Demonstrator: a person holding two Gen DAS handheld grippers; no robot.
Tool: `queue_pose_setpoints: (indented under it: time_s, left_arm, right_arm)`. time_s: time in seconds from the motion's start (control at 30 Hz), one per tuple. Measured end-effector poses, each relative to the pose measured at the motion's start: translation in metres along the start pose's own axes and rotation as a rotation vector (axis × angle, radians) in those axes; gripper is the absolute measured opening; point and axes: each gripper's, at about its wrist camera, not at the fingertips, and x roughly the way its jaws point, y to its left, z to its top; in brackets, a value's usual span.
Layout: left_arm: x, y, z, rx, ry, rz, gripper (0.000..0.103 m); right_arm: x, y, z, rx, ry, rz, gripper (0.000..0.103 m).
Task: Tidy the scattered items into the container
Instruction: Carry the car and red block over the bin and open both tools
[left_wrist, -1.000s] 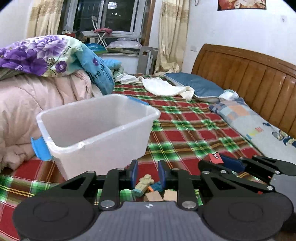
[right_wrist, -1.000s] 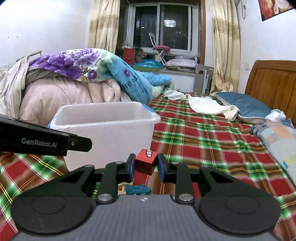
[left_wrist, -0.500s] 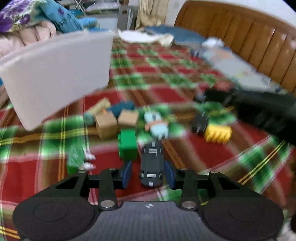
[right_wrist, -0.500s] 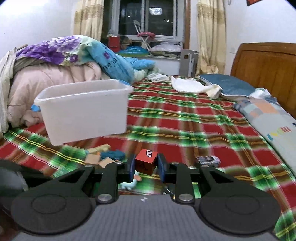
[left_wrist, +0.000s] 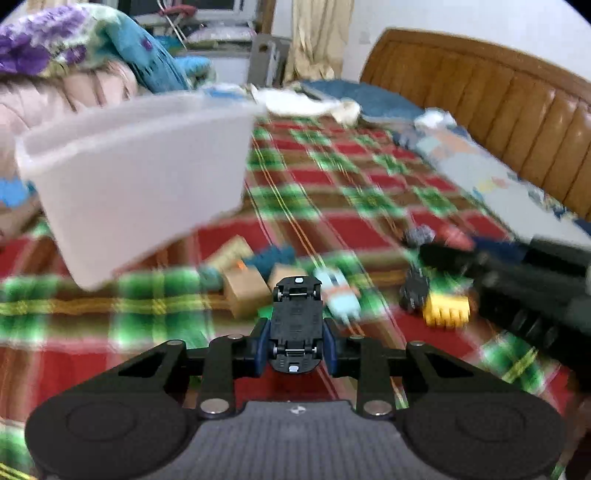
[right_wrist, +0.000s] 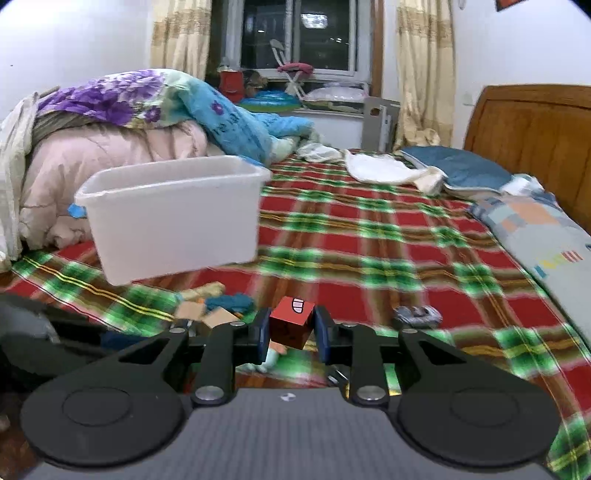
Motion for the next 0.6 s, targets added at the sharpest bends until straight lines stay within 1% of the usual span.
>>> queue_pose_setpoints:
  time_s: [0.13, 0.4, 0.53, 0.6]
  left_arm:
    - [-0.018, 0.02, 0.03, -0.024, -0.071, 0.039, 0.033]
    - [-0.035, 0.06, 0.085, -0.058, -0.174, 0.132, 0.033]
    - [-0.033, 0.085, 0.107, -0.106, -0.192, 0.153, 0.033]
    - [-0.028, 0.096, 0.116, -0.108, -0.196, 0.187, 0.033]
  right_arm:
    - [0.013, 0.022, 0.019, -0.019, -0.029, 0.049, 0.028]
    - [0.043, 0.057, 0.071, -0.031, -0.091, 0.157, 0.028]
    - [0.064, 0.067, 0.096, -0.036, -0.124, 0.2, 0.028]
    - [0.076, 0.071, 0.106, -0.041, -0.131, 0.21, 0.028]
